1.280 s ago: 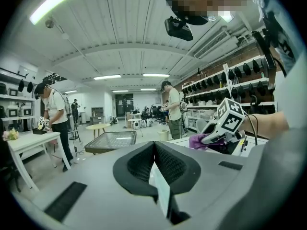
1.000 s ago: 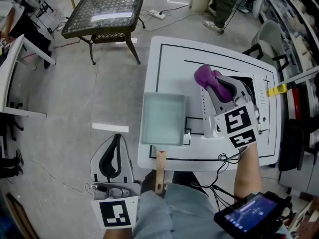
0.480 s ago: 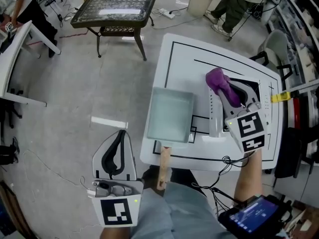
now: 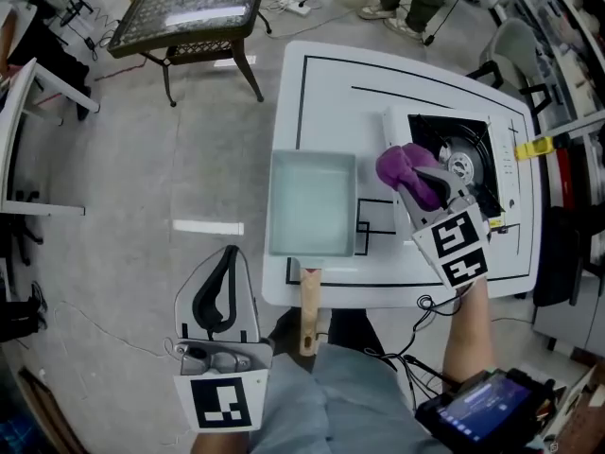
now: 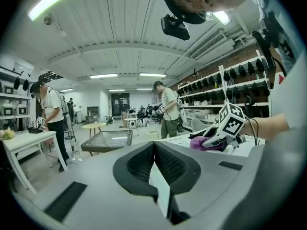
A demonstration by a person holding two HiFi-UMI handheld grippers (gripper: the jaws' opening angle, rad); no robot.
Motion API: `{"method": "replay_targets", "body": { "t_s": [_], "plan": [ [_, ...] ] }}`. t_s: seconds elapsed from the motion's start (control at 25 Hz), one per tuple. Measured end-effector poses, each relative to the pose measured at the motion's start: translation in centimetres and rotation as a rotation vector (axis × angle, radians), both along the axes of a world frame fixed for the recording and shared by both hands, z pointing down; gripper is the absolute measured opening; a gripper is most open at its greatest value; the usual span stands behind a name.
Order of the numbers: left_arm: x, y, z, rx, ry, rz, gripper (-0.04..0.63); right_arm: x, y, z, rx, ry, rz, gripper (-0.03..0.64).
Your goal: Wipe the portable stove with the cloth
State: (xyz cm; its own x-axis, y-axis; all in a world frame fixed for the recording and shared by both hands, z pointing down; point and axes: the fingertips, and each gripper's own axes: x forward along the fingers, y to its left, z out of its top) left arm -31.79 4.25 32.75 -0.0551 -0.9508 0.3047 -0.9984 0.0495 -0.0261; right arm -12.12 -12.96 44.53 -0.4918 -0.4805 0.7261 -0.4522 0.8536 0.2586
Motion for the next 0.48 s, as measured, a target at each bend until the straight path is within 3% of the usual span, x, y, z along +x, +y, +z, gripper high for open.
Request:
{"method": "replay_targets", "body": {
  "t_s": [0.48],
  "plan": [
    [2.0,0.1,0.2,0.007,-0.009,0.092,0.018,1.5,2.5,0.5,-0.028,-0.033,0.042,0.109]
  ]
}}
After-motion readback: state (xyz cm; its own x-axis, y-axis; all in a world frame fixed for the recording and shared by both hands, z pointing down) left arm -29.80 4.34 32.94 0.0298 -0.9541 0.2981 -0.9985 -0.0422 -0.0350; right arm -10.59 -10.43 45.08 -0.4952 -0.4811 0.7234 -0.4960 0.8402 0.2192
